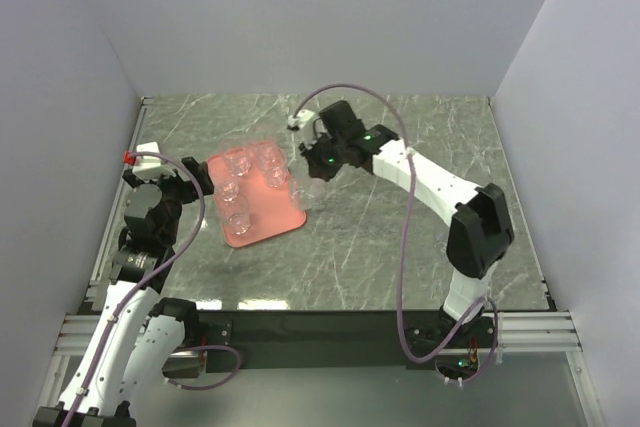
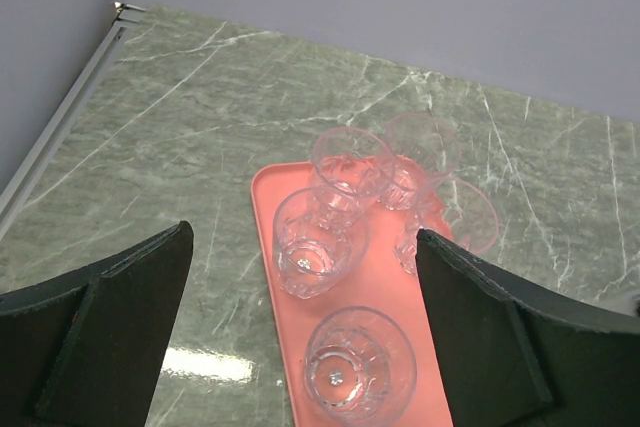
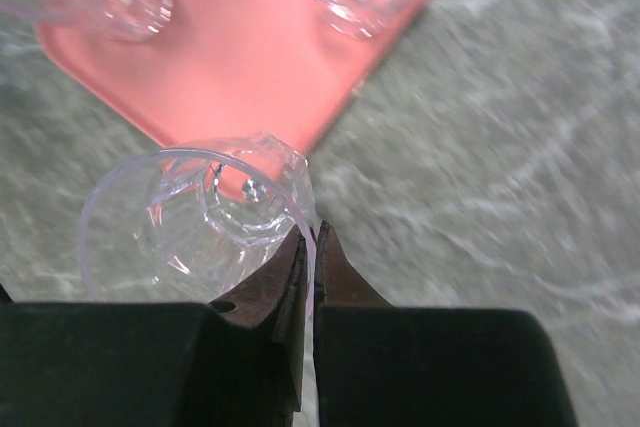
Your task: Place the glasses into the tray
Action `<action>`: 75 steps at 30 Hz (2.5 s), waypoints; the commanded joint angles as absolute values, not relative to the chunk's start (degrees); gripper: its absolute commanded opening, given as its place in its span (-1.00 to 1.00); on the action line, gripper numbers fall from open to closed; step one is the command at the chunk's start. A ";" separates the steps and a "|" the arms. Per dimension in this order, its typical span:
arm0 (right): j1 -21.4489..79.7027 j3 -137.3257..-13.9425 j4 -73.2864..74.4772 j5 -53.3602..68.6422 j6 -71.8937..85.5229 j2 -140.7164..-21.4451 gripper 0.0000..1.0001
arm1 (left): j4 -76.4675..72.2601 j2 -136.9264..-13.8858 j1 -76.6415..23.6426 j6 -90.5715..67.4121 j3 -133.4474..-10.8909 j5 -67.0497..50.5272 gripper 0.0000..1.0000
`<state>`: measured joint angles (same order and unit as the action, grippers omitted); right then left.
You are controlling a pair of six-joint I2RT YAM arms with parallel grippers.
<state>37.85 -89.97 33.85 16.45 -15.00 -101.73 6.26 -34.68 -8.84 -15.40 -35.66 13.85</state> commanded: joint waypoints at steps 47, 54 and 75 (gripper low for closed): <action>50.10 -105.84 37.79 4.12 -22.67 -110.06 -0.04 | 3.34 -34.89 -9.23 -20.02 -36.82 -5.61 0.99; 40.89 -89.84 40.16 12.73 -28.30 -87.58 -0.03 | 2.46 -37.35 -9.58 -29.52 -38.50 -22.14 0.99; -4.03 -48.27 26.90 21.45 -14.42 -49.48 -0.03 | -6.33 -51.23 -38.48 -45.35 -40.78 -11.27 0.99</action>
<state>-0.62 -50.28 32.18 20.23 -17.78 -51.13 -2.48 -49.01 -34.37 -43.35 -37.01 -15.94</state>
